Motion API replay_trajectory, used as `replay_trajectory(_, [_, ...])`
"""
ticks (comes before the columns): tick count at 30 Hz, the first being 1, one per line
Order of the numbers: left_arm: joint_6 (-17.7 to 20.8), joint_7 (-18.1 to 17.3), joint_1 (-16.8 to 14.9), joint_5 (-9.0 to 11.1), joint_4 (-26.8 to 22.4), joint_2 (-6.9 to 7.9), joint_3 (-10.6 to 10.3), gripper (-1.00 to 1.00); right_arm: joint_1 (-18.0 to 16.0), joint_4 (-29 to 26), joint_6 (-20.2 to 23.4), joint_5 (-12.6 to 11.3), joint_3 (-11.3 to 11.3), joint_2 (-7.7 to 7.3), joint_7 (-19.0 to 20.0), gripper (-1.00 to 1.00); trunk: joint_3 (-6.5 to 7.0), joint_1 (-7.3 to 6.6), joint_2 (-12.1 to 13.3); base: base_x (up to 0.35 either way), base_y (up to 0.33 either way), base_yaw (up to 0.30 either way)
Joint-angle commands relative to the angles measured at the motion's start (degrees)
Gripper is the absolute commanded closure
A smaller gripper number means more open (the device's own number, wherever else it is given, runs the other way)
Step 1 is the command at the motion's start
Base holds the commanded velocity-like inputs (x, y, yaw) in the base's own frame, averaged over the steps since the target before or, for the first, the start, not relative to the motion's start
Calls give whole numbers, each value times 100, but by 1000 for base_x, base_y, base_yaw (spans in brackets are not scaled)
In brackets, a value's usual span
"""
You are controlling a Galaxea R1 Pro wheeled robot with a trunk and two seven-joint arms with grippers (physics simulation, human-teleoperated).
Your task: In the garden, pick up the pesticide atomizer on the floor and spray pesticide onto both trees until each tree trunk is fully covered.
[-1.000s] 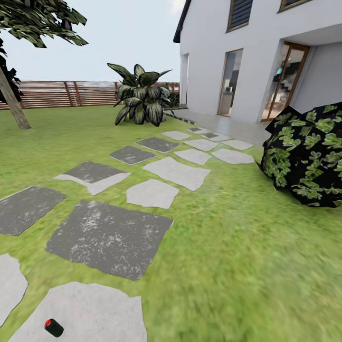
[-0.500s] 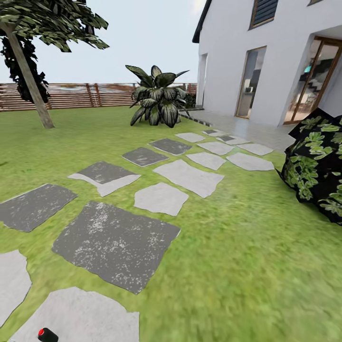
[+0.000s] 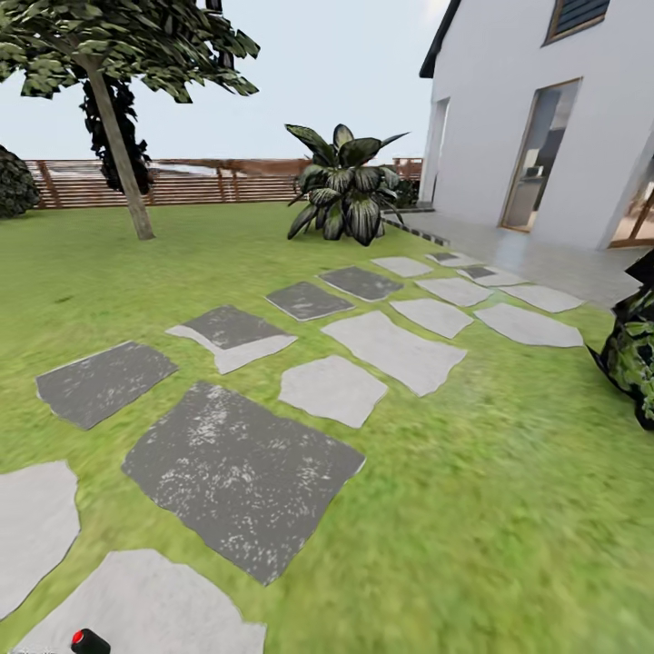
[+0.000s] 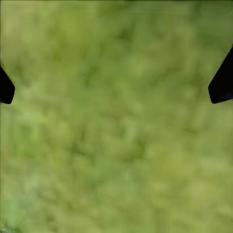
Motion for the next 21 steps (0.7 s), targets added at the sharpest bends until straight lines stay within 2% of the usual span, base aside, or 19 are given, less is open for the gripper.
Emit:
replay_trajectory(1, [0,0,0,0,-2,0,2,-100,0,0,0,0,0,0,0,-100,0,0,0,240,-187,277])
replay_trajectory(21, [0,0,0,0,-1,0,15,-100,0,0,0,0,0,0,0,-100,0,0,0,238,-189,277])
